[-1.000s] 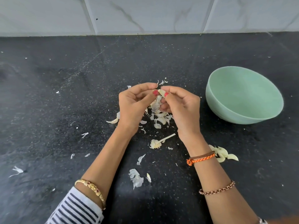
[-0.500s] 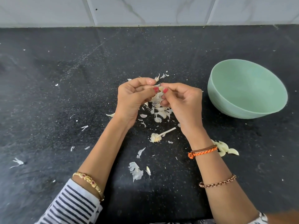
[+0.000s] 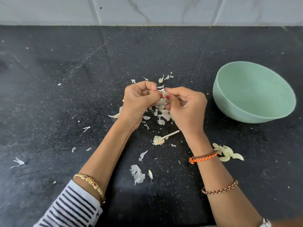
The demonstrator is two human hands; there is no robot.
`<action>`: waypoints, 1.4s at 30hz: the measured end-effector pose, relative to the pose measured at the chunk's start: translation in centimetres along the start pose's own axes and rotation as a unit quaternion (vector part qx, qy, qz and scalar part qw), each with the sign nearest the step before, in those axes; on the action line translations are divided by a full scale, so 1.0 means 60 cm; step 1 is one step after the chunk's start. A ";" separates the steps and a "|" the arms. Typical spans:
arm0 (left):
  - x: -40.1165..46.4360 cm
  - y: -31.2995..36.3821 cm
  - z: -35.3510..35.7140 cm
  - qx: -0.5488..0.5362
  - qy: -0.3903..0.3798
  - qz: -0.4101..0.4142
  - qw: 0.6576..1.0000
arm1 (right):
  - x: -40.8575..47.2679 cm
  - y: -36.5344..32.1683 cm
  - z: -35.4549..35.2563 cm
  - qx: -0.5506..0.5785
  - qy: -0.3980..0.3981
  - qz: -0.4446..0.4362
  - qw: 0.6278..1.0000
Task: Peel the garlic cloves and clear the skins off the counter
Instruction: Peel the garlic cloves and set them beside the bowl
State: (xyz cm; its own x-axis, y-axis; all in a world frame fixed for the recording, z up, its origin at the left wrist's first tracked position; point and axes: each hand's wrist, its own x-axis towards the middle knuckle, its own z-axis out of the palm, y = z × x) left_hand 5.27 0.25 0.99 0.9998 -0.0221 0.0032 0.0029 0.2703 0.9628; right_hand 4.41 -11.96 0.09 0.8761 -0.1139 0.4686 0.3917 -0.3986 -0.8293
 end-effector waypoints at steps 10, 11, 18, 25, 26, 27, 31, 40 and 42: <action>-0.005 -0.001 0.019 -0.032 0.074 -0.006 0.997 | -0.006 -0.001 0.010 -0.008 0.032 -0.023 0.999; -0.006 -0.001 0.020 -0.037 0.077 -0.010 0.996 | -0.007 -0.001 0.011 -0.006 0.036 -0.024 0.999; -0.008 0.001 0.025 -0.070 0.089 -0.042 0.993 | -0.004 -0.001 0.007 0.032 0.016 0.012 0.999; -0.002 -0.003 0.021 -0.082 0.063 -0.063 0.993 | 0.000 -0.022 0.002 0.162 -0.034 0.130 0.978; 0.000 -0.004 0.019 -0.098 0.055 -0.064 0.992 | 0.001 -0.025 0.001 0.182 -0.033 0.143 0.972; 0.001 -0.004 0.016 -0.105 0.047 -0.060 0.991 | 0.002 -0.028 0.000 0.198 -0.034 0.154 0.967; -0.001 0.000 0.008 -0.042 0.045 -0.025 0.998 | 0.003 -0.035 0.000 0.232 -0.033 0.210 0.949; -0.008 -0.002 0.011 0.068 0.006 0.106 0.992 | 0.006 -0.040 -0.007 0.251 -0.026 0.261 0.932; -0.006 -0.008 0.007 0.098 0.021 0.120 0.988 | 0.006 -0.039 -0.007 0.243 -0.032 0.258 0.935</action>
State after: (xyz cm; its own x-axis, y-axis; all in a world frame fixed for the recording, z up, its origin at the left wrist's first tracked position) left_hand 4.92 -0.27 0.67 0.9712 0.0603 0.2303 -0.2343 0.0704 0.9696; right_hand 3.67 -11.47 2.30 0.9926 -0.1156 -0.0377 -0.0194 0.1556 -0.9876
